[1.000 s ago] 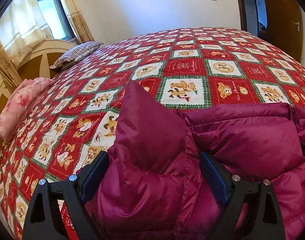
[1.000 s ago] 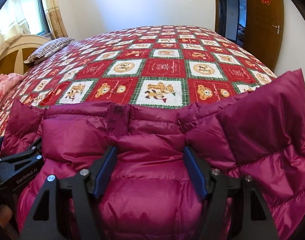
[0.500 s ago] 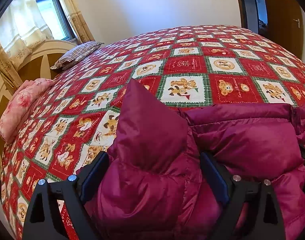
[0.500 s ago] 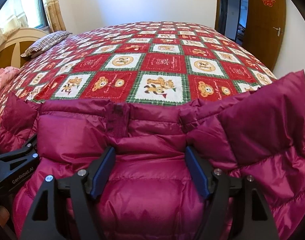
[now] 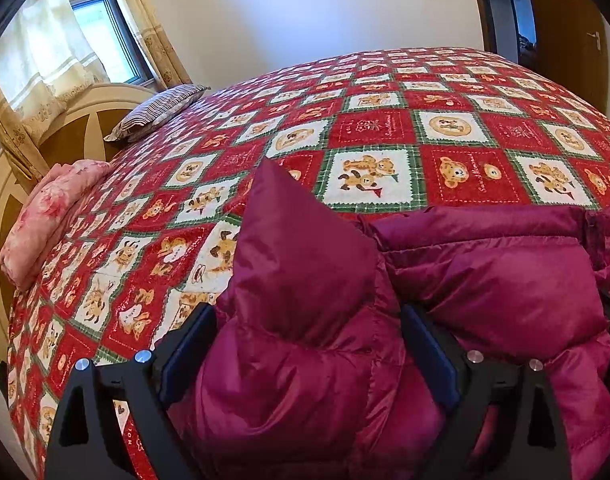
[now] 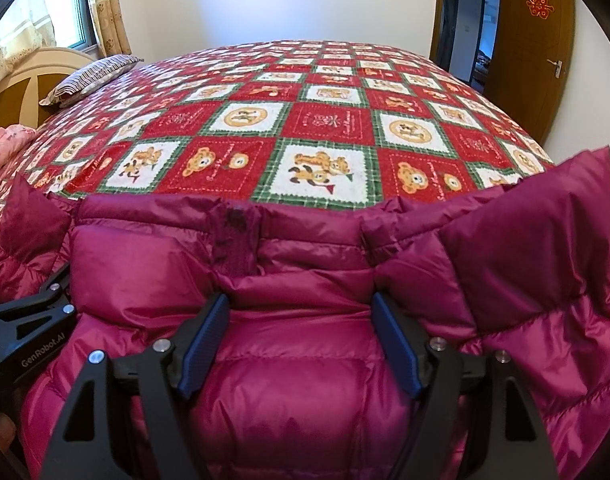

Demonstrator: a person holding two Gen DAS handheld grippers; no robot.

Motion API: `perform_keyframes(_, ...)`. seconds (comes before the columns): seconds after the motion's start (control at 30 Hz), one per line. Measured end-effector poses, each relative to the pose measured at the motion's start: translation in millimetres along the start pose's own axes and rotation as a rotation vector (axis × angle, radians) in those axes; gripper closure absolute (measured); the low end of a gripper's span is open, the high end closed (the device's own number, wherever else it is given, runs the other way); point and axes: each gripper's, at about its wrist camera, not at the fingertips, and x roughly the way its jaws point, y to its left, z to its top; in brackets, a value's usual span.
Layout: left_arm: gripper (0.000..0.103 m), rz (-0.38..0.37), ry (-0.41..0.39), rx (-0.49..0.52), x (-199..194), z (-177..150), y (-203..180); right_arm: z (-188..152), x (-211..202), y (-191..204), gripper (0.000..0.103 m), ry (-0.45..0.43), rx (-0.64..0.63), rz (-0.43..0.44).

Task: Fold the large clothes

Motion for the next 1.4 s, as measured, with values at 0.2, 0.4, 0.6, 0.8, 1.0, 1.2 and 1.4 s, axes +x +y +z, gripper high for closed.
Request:
perform_keyframes(0.2, 0.009, 0.003, 0.004, 0.005, -0.2, 1.2, -0.5, 0.0, 1.5, 0.9, 0.026, 0.004, -0.007, -0.006)
perform_keyframes(0.4, 0.009, -0.029, -0.011, -0.053, -24.2, -4.7, 13.6, -0.4, 1.8, 3.6, 0.025, 0.004, -0.019, -0.017)
perform_keyframes(0.6, 0.009, -0.105, -0.051, -0.043, -70.6, -26.9, 23.8, -0.2, -16.8, 3.4, 0.025, 0.02, -0.035, -0.004)
perform_keyframes(0.8, 0.009, -0.11, -0.041, -0.011, -76.6, -56.6, 18.0, -35.1, -56.0, 13.3, 0.02, 0.018, -0.074, -0.037)
perform_keyframes(1.0, 0.008, -0.098, -0.06, -0.029, -66.2, -65.0, 15.8, -50.7, -45.8, 21.9, 0.014, -0.021, -0.108, -0.1)
perform_keyframes(1.2, 0.007, -0.091, -0.044, -0.022, -64.7, -65.0, 15.8, -49.2, -39.7, 20.8, 0.012, -0.015, -0.105, -0.099)
perform_keyframes(1.4, 0.007, -0.128, -0.018, -0.133, -98.4, -86.3, 58.4, -66.7, -74.1, 15.9, 0.012, -0.033, -0.085, -0.076)
